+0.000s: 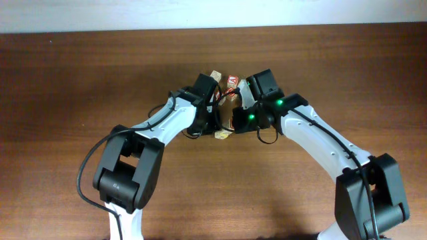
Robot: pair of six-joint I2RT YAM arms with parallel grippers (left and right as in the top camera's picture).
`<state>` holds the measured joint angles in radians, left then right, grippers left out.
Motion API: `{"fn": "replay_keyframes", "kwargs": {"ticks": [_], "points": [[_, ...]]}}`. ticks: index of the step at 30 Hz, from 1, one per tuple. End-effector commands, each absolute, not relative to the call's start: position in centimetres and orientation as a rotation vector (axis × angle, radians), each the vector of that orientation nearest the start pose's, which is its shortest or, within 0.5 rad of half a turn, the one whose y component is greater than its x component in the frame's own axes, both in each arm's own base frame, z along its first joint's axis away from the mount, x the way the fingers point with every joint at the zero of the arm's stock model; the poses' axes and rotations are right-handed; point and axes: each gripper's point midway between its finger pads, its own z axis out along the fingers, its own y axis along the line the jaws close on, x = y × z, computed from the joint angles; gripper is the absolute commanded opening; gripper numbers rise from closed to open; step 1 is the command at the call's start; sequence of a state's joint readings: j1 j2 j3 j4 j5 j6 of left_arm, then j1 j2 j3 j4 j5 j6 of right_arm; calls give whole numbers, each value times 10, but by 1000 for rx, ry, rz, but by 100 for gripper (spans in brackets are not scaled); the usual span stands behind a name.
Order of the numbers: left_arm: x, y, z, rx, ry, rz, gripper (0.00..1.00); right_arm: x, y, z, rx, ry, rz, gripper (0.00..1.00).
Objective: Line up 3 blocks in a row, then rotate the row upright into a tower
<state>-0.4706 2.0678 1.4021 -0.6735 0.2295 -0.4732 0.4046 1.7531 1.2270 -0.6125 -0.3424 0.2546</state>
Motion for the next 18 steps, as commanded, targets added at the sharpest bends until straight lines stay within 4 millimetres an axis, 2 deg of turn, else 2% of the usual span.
{"fn": "replay_keyframes", "kwargs": {"ticks": [1, 3, 6, 8, 13, 18], "points": [[364, -238, 20, 37, 2983, -541, 0, 344, 225, 87, -360, 2764, 671, 4], [365, -237, 20, 34, 2980, -538, 0, 344, 225, 87, -360, 2763, 671, 4], [368, -220, 13, -28, 2994, -525, 0, 346, 230, 89, -377, 2743, 676, 4], [368, -222, 12, -25, 2986, -539, 0, 344, 238, 89, -409, 2728, 638, 4], [371, -223, 13, -22, 2972, -545, 0, 352, 241, 95, -394, 2698, 635, 4], [378, -213, 12, -60, 2961, -541, 0, 356, 251, 98, -418, 2655, 608, 4]]}}
